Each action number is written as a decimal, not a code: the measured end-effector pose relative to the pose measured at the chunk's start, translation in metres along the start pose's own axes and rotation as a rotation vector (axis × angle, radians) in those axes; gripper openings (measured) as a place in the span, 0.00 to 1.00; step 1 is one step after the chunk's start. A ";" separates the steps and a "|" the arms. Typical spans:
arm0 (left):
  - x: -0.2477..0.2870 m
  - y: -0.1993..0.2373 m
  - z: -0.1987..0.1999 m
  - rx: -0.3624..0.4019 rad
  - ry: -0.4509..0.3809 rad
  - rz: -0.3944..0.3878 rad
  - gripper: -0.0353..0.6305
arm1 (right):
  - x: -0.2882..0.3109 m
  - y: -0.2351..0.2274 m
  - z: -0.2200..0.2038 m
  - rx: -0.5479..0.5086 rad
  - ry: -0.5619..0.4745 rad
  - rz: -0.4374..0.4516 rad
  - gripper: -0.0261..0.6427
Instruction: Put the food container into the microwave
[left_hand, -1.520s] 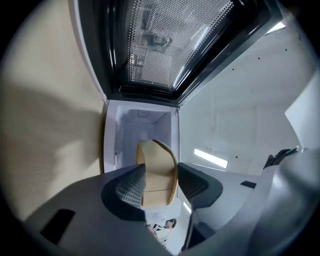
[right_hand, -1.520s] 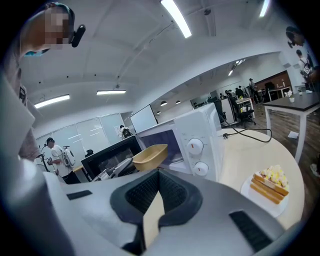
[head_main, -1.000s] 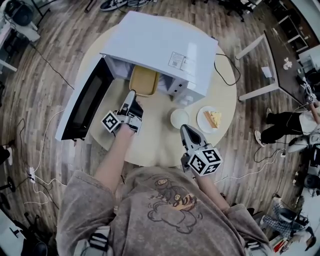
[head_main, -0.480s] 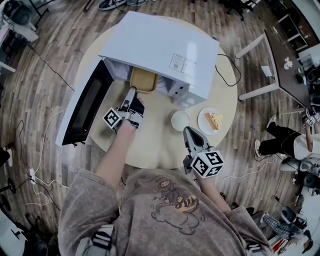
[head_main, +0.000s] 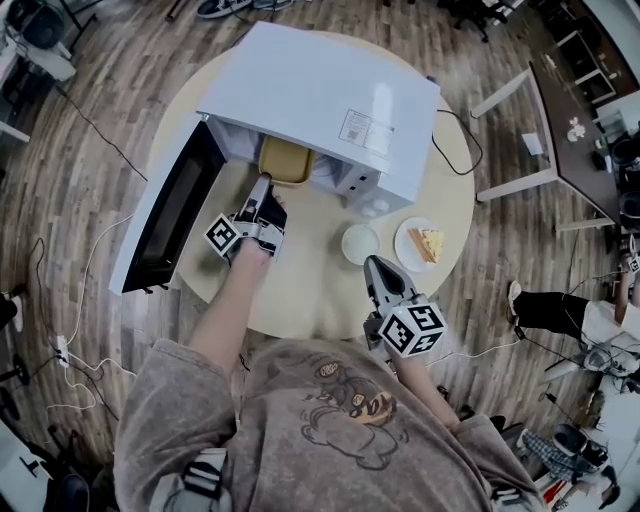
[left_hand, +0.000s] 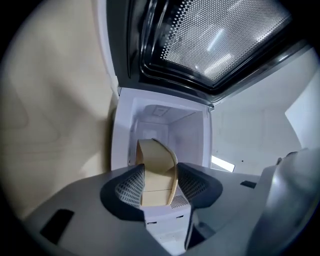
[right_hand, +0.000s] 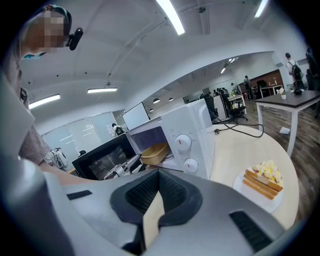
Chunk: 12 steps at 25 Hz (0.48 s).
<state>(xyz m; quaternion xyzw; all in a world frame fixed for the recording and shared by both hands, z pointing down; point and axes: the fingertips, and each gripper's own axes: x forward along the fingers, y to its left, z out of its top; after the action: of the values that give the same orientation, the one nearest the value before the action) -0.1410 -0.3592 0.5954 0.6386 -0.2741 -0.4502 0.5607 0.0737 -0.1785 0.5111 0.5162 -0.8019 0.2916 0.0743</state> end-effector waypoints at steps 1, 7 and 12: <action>0.000 0.001 0.001 0.002 0.000 0.002 0.38 | 0.001 0.000 0.000 0.000 0.001 0.002 0.04; -0.002 0.008 0.006 0.008 -0.012 0.035 0.37 | 0.002 0.002 -0.002 0.010 0.010 0.005 0.04; -0.003 0.013 0.005 0.012 -0.004 0.055 0.38 | 0.003 0.003 -0.005 0.008 0.017 0.009 0.04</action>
<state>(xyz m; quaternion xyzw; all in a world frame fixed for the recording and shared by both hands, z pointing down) -0.1446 -0.3619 0.6088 0.6333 -0.2952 -0.4341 0.5686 0.0682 -0.1774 0.5152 0.5104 -0.8023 0.2997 0.0779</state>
